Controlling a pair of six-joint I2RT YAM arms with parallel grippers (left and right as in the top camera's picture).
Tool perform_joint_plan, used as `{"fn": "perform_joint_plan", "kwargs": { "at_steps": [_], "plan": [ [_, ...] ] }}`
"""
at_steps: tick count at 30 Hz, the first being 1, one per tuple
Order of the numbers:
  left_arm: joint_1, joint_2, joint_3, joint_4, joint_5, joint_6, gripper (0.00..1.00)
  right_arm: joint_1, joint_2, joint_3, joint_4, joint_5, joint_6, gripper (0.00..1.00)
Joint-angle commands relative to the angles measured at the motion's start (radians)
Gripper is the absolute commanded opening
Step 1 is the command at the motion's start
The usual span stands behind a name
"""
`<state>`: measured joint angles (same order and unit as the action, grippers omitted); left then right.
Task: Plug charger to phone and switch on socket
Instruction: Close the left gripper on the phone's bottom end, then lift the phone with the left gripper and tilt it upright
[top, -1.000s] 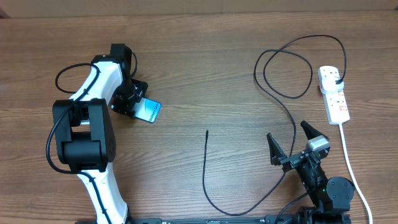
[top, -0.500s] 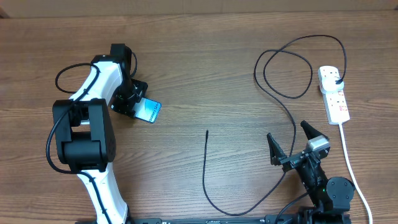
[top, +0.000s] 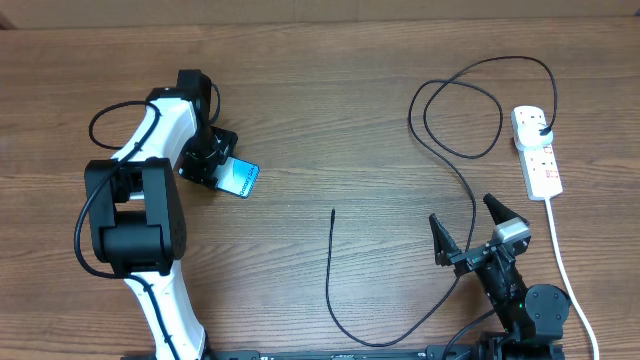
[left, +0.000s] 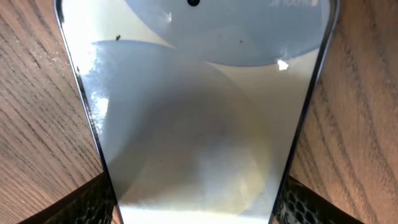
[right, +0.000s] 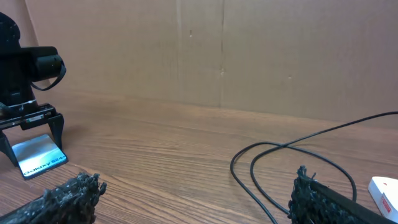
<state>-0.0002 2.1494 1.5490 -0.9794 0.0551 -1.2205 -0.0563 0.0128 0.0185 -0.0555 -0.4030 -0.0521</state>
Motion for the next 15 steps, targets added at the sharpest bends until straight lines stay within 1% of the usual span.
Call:
{"fn": "perform_joint_plan", "kwargs": {
  "at_steps": [1,15],
  "plan": [
    [-0.010,0.062,0.026,-0.017,0.021,0.040,0.04,0.008,-0.010,-0.011,0.001,0.010,0.000,1.00],
    [-0.010,0.061,0.174,-0.141,0.024,0.063,0.04,0.008,-0.010,-0.011,0.001,0.010,0.000,1.00]
  ]
}}
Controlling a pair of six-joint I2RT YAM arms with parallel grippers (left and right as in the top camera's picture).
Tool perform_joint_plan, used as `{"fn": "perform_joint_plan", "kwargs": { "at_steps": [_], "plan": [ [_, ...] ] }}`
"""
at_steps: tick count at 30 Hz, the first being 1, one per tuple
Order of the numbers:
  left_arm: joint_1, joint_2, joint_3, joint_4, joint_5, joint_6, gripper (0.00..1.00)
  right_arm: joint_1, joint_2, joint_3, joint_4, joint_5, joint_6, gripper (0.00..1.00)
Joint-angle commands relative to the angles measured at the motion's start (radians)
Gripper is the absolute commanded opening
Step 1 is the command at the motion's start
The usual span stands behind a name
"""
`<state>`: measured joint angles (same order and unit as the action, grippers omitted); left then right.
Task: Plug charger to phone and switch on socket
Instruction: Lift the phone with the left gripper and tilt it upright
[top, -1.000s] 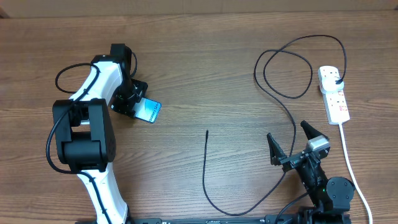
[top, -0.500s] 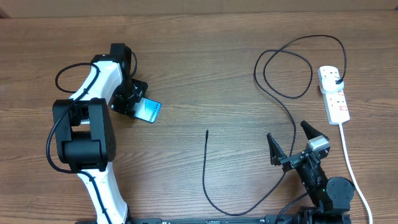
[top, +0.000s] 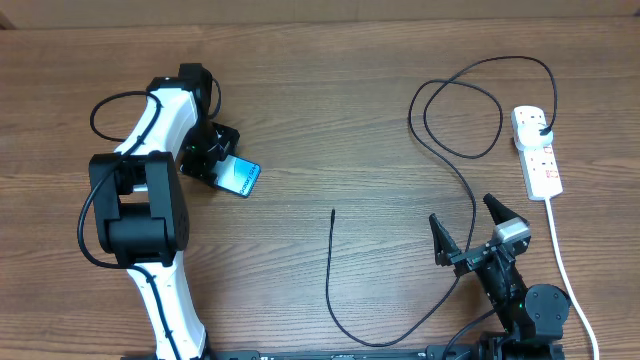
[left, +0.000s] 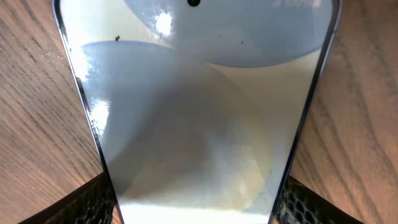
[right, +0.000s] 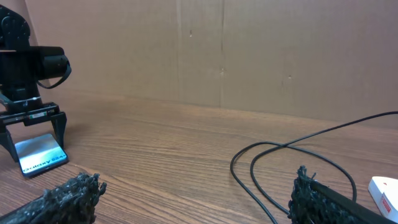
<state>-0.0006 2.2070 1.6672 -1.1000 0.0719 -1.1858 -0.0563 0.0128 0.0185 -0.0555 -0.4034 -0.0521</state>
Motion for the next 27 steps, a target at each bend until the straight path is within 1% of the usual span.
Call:
{"fn": "perform_joint_plan", "kwargs": {
  "at_steps": [1,7,11,17,27],
  "plan": [
    [-0.009,0.003,0.067,-0.030,0.007,0.028,0.04,0.008,-0.010,-0.011,0.001,0.010,0.000,1.00],
    [-0.009,0.003,0.121,-0.072,0.016,0.040,0.04,0.008,-0.010,-0.011,0.001,0.010,0.000,1.00],
    [-0.009,0.003,0.142,-0.074,0.083,0.064,0.04,0.008,-0.010,-0.011,0.001,0.010,0.000,1.00],
    [-0.009,0.003,0.171,-0.079,0.209,0.064,0.04,0.008,-0.010,-0.011,0.001,0.010,0.000,1.00],
    [-0.009,0.003,0.196,-0.082,0.506,0.087,0.04,0.008,-0.010,-0.011,0.001,0.010,0.000,1.00]
  ]
}}
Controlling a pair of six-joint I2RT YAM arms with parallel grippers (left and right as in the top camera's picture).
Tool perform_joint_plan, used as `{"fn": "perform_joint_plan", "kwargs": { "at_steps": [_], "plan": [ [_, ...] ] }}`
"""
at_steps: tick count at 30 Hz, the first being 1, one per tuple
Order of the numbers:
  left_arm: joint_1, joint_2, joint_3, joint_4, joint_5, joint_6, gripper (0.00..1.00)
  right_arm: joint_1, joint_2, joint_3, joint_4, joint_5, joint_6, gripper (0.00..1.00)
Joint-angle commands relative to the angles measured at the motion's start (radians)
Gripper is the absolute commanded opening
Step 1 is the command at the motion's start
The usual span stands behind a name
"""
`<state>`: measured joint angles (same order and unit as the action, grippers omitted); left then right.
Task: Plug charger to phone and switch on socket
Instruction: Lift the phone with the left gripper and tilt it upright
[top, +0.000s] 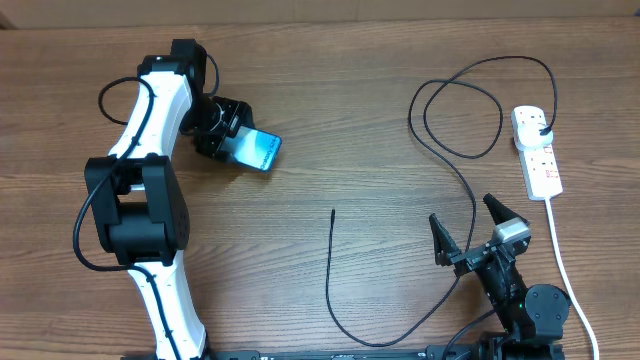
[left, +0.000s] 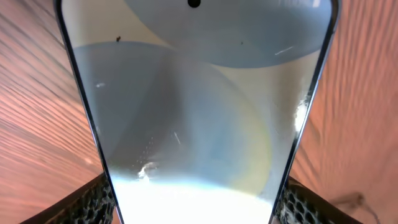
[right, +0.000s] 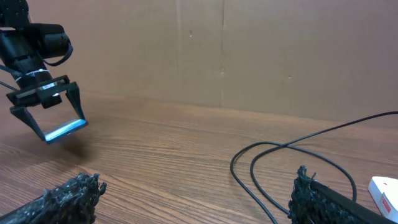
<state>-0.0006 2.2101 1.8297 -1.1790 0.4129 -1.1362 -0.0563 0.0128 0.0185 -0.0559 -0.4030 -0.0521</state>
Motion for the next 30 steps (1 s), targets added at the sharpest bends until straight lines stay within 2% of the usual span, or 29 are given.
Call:
{"fn": "perform_joint_plan", "kwargs": {
  "at_steps": [1,8,14,20,30],
  "plan": [
    [-0.009,0.000,0.034,-0.003,0.193,0.042,0.04,0.008,-0.010,-0.011,0.001,0.010,-0.001,1.00],
    [-0.012,0.000,0.034,-0.028,0.372,0.066,0.04,0.008,-0.010,-0.011,0.001,0.010,0.000,1.00],
    [-0.013,0.000,0.034,-0.030,0.526,0.152,0.04,0.008,-0.010,-0.011,0.001,0.010,0.000,1.00],
    [-0.013,0.000,0.034,-0.030,0.661,0.172,0.04,0.008,-0.010,-0.011,0.001,0.010,0.000,1.00],
    [-0.013,0.000,0.034,-0.109,0.767,0.172,0.04,0.008,-0.010,-0.011,0.001,0.010,0.000,1.00]
  ]
}}
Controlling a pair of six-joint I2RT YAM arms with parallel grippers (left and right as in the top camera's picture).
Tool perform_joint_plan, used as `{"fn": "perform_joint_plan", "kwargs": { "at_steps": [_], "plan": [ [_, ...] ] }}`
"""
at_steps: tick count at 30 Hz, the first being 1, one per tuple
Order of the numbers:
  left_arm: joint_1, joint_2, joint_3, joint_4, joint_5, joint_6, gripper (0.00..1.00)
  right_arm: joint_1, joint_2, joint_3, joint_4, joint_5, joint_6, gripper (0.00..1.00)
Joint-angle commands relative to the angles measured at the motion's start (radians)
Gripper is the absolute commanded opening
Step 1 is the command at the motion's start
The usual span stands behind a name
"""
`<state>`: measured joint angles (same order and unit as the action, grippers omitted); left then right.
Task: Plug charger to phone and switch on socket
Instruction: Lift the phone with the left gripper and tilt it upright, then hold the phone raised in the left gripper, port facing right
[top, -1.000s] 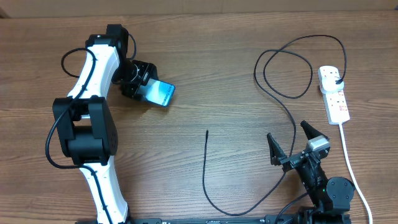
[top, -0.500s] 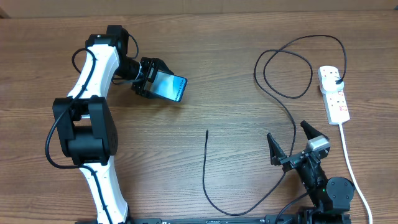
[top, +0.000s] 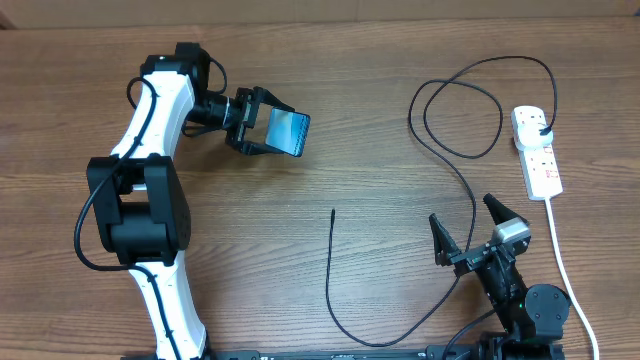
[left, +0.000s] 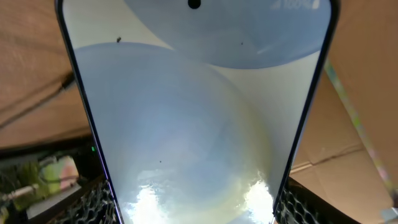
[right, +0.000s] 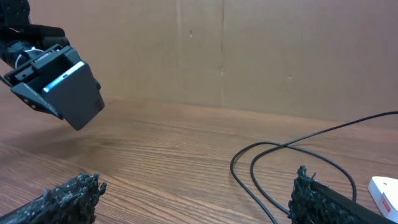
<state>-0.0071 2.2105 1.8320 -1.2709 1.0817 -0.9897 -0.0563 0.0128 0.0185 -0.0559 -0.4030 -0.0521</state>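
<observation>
My left gripper (top: 262, 123) is shut on the phone (top: 287, 132), holding it lifted off the table and tilted, screen facing up-right. The phone's glass (left: 196, 112) fills the left wrist view; in the right wrist view the phone (right: 73, 94) hangs at the far left. The black charger cable (top: 331, 270) lies on the table, its free plug end near the middle. It loops to the white socket strip (top: 536, 152) at the right. My right gripper (top: 470, 238) rests open near the front right, nothing between its fingers (right: 68, 193).
The cable's loops (top: 460, 115) spread across the right half of the wood table (top: 380, 60). The strip's white lead (top: 565, 270) runs toward the front right edge. A cardboard wall (right: 249, 50) backs the table.
My left gripper has carried the phone to the right and higher, and turned it so that it tilts up off the table. The right arm and cable are unmoved.
The phone lay on the table at the left with my left gripper around it. Half a second later it was the same. Then the phone was held slightly up and to the right, and now it is higher, further right and tilted.
</observation>
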Motion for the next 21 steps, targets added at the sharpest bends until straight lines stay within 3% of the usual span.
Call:
{"fn": "perform_joint_plan", "kwargs": {
  "at_steps": [1,21],
  "plan": [
    [-0.006,0.000,0.032,-0.027,0.103,0.026,0.04,0.008,-0.010,-0.011,0.001,0.010,0.000,1.00],
    [-0.006,0.000,0.032,-0.187,0.206,0.071,0.04,0.008,-0.010,-0.011,0.001,0.010,-0.001,1.00]
  ]
}}
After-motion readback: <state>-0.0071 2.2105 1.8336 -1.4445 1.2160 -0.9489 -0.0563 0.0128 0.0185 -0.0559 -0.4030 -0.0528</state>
